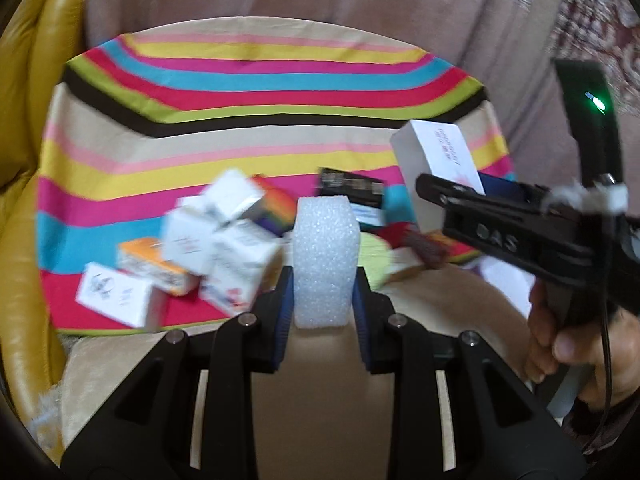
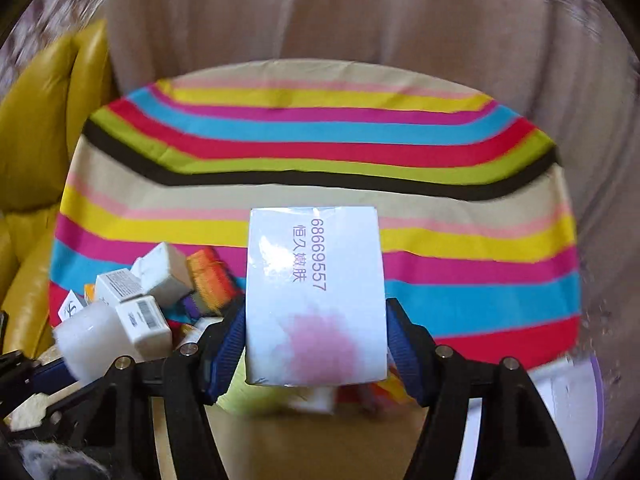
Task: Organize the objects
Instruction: 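Carry the white box into the purple-rimmed box and open the right gripper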
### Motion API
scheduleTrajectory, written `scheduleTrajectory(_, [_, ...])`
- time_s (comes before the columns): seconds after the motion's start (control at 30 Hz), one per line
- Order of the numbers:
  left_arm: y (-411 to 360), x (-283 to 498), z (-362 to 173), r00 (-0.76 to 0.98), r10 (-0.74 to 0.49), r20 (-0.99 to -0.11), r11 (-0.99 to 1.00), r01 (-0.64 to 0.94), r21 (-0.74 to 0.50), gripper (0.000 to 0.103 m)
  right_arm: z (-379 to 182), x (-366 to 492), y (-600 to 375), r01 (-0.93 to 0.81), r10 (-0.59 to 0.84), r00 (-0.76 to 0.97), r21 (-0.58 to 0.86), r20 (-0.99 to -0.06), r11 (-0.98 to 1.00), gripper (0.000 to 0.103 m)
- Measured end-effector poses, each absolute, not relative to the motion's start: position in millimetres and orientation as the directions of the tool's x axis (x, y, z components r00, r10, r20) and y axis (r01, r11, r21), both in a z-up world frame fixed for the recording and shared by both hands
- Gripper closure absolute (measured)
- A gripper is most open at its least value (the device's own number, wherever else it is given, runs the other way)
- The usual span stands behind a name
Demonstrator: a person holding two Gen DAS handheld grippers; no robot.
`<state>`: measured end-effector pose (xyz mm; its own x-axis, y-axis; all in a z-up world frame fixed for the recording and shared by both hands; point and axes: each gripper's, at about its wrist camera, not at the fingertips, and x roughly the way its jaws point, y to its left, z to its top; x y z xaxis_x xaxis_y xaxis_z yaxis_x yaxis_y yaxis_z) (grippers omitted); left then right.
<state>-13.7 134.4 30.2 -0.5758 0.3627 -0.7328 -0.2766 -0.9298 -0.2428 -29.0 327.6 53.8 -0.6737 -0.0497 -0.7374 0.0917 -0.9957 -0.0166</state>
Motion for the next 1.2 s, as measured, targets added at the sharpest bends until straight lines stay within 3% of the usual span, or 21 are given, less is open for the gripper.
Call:
scheduleTrajectory(0.47, [301,3,42,-0.349,0.548,-0.76,-0.773,-0.558,-0.301,0.071,44,70,479,-0.221,0.177,-0.626,-0.045,-0.76,-0.974,0.036])
scheduleTrajectory(0.77, [376,4,25,-0.216,0.552,-0.805,-0.715,-0.62,-0.324,0.07,17,103,546,-0.353,0.21,-0.565,0.003,-0.798,-0.936,0.036])
scheduleTrajectory(0.8, [378,4,24,-0.207,0.555,-0.806,-0.709,-0.624,-0.328,0.068,16,102,548,-0.357,0.208,-0.562,0.008,-0.8,-0.934,0.036])
scheduleTrajectory(0.87, [382,3,22,-0.195,0.548,-0.813,-0.71,-0.622,-0.33,0.049,13,104,549,-0.37,0.217,-0.555,0.005,-0.803,-0.929,0.035])
scheduleTrajectory(0.97, [375,2,25,-0.205,0.555,-0.806,-0.717,-0.61,-0.339,0.034,11,106,552,-0.381,0.21,-0.553,0.02,-0.806,-0.924,0.034])
scheduleTrajectory(1.03, [369,0,29,-0.217,0.569,-0.793,-0.724,-0.591,-0.357,0.032,12,105,551,-0.382,0.209,-0.549,0.021,-0.81,-0.924,0.024])
scheduleTrajectory(1.2, [350,2,38,-0.229,0.595,-0.77,-0.719,-0.58,-0.383,0.032,19,102,539,-0.363,0.204,-0.564,0.019,-0.8,-0.932,0.017])
